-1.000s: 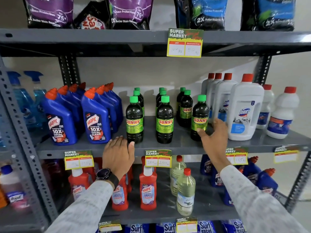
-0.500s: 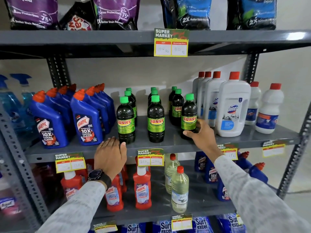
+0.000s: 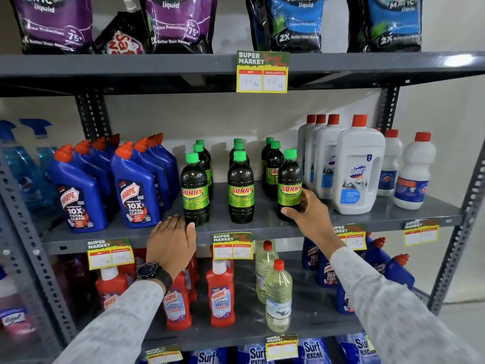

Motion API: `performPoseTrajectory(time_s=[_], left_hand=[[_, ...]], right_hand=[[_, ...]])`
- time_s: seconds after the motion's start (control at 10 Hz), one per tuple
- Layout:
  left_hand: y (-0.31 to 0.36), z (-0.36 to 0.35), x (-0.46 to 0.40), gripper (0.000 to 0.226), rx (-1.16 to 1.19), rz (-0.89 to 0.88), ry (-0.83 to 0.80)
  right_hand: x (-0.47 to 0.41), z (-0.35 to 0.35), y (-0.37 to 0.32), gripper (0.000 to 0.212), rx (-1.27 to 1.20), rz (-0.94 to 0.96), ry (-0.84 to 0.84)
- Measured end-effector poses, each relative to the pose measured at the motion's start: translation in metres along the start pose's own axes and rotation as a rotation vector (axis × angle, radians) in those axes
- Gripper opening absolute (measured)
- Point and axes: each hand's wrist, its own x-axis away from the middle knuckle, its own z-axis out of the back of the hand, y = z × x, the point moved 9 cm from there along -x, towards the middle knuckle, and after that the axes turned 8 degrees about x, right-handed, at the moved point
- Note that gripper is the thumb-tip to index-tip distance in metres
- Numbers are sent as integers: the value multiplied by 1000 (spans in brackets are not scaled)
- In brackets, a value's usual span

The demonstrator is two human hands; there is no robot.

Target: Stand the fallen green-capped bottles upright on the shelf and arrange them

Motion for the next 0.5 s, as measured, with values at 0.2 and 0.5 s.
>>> performPoseTrajectory(time_s=[0.2,0.5], left_hand=[[-2,1,-1,73,8,9,2],[-3,2,1,77,72,27,-2]], right_hand=[[-2,-2,1,79,10,-17,-13],[6,2,-8,86,-11,27,-28]])
